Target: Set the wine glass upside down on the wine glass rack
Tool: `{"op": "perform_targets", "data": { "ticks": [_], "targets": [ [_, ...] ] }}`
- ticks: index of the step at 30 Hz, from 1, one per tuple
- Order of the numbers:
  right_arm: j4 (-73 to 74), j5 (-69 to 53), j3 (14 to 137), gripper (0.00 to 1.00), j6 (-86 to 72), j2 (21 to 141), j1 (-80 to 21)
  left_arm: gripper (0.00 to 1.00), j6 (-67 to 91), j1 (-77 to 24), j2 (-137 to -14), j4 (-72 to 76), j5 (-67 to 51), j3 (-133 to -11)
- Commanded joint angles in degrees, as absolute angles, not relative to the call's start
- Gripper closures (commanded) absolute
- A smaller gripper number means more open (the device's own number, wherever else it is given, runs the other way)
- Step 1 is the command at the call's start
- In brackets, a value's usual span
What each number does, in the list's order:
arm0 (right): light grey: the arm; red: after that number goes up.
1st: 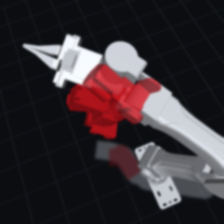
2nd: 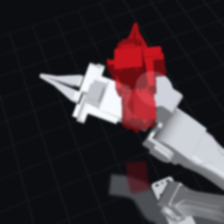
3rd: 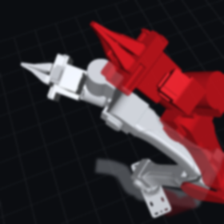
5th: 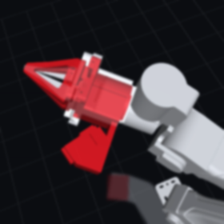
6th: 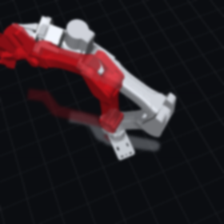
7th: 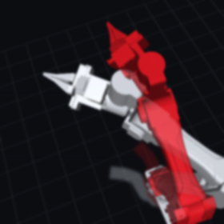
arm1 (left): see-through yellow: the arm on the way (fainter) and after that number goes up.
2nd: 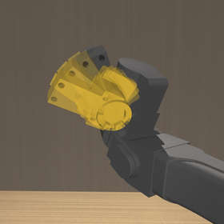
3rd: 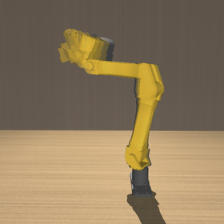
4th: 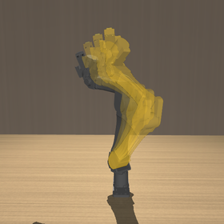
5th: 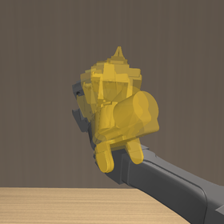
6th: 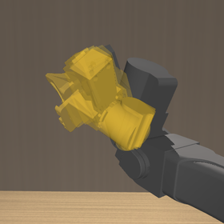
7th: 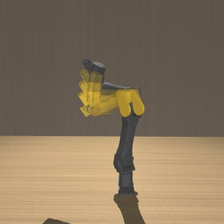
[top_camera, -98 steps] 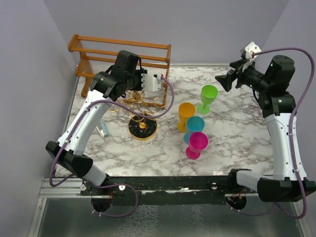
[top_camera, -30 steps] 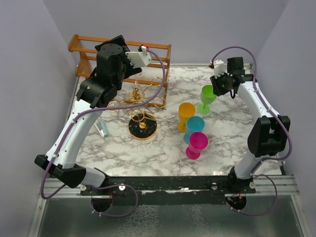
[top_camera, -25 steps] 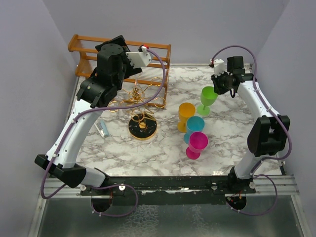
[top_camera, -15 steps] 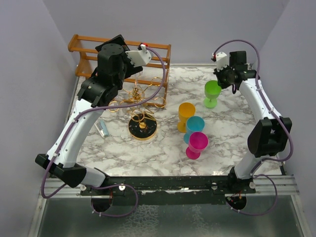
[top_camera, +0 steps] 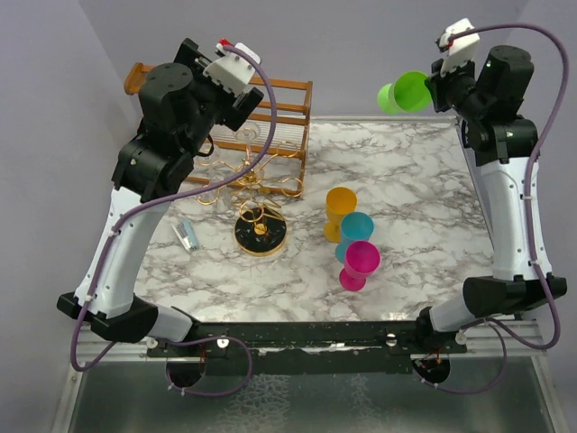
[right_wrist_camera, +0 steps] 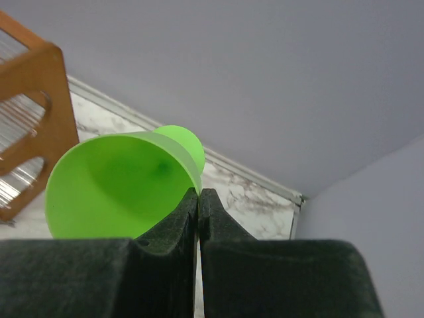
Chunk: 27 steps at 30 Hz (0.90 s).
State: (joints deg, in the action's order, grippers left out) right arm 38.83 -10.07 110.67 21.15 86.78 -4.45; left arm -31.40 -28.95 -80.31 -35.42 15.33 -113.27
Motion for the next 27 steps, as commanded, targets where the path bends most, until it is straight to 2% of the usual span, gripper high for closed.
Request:
{"op": "perform_targets", "data": {
  "ticks": [1, 15, 20, 27],
  "targets": [
    [36.0, -19.1, 113.3, 0.99, 14.0, 86.1, -4.6, 0.02, -17.8, -27.8, -81.2, -36.4, -1.0, -119.3],
    [23.2, -37.3, 107.9, 0.99, 2.2, 79.8, -5.1, 0.15, 0.0, -27.8, -87.0, -32.8, -21.7, -125.0],
    [22.1, -42.0, 107.7, 0.99, -0.4, 79.7, -5.4, 0.21, 7.6, -27.8, -89.4, -29.9, -28.4, -123.5],
    [21.5, -47.3, 107.4, 0.99, -2.5, 79.0, -5.4, 0.25, 17.1, -27.8, -91.0, -26.9, -27.0, -120.6]
  ]
}}
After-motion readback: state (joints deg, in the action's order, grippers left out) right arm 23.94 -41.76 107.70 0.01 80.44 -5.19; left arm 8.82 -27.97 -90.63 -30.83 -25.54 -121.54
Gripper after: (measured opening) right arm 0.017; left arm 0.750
